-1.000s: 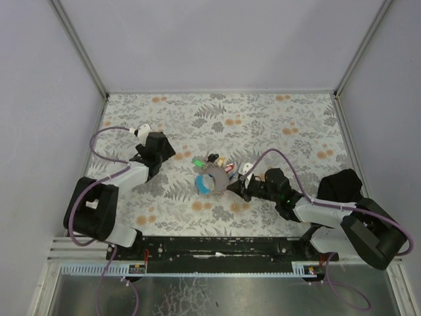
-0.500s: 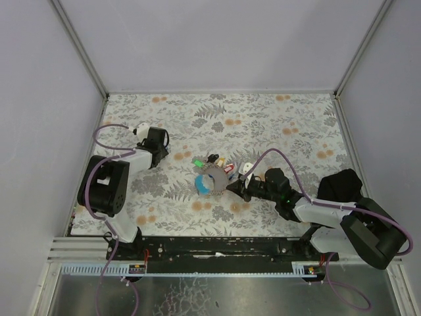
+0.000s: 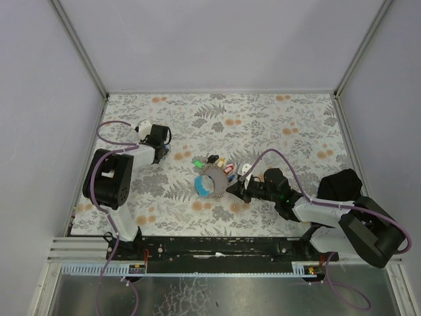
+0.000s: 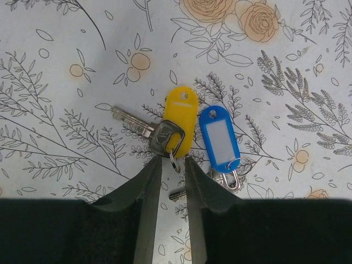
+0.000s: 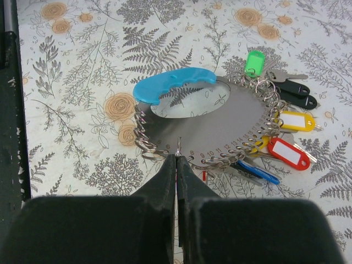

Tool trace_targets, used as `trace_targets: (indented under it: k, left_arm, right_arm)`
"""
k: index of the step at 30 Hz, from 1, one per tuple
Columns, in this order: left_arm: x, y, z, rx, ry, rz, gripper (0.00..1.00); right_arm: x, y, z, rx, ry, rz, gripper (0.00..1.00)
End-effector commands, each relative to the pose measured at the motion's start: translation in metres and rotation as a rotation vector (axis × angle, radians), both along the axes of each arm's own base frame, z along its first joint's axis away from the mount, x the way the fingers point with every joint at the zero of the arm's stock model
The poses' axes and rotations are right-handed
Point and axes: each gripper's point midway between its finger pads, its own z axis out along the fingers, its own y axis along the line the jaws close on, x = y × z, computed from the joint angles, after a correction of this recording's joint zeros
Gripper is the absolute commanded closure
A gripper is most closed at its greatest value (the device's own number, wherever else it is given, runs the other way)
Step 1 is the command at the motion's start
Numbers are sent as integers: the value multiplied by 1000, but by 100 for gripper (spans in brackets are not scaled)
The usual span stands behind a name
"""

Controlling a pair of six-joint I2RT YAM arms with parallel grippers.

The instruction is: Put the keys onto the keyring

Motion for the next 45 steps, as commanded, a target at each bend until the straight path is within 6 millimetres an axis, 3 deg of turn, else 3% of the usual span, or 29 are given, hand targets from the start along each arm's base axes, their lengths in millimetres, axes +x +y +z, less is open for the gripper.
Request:
trace_targets:
  k: [1, 10, 20, 22, 29, 37, 43, 45]
  left_arm:
    - [-1, 14, 3, 49, 15, 45, 78]
    - [-1, 16, 8, 59, 9, 50, 82]
    - [0, 16, 10, 62, 6, 47, 94]
    - [1, 16, 13, 63, 1, 47, 100]
    - [-7, 15, 31, 86, -21, 26, 100]
    - [-37, -23, 63, 149, -158, -155, 100]
    - [-58, -67, 88, 74, -358, -418, 100]
    - [-68, -88, 105, 43, -457, -553, 100]
  right_arm:
    - [8, 12, 28, 65, -59, 30, 100]
    - [7, 13, 27, 58, -50, 41, 100]
    - [7, 13, 26, 53, -50, 41, 100]
    - [7, 14, 26, 52, -48, 43, 100]
    - [6, 14, 28, 56, -50, 44, 100]
    - [5, 13, 33, 71, -62, 45, 100]
    - [2, 10, 43, 98, -85, 36, 100]
    - [2, 8, 49, 109, -101, 28, 100]
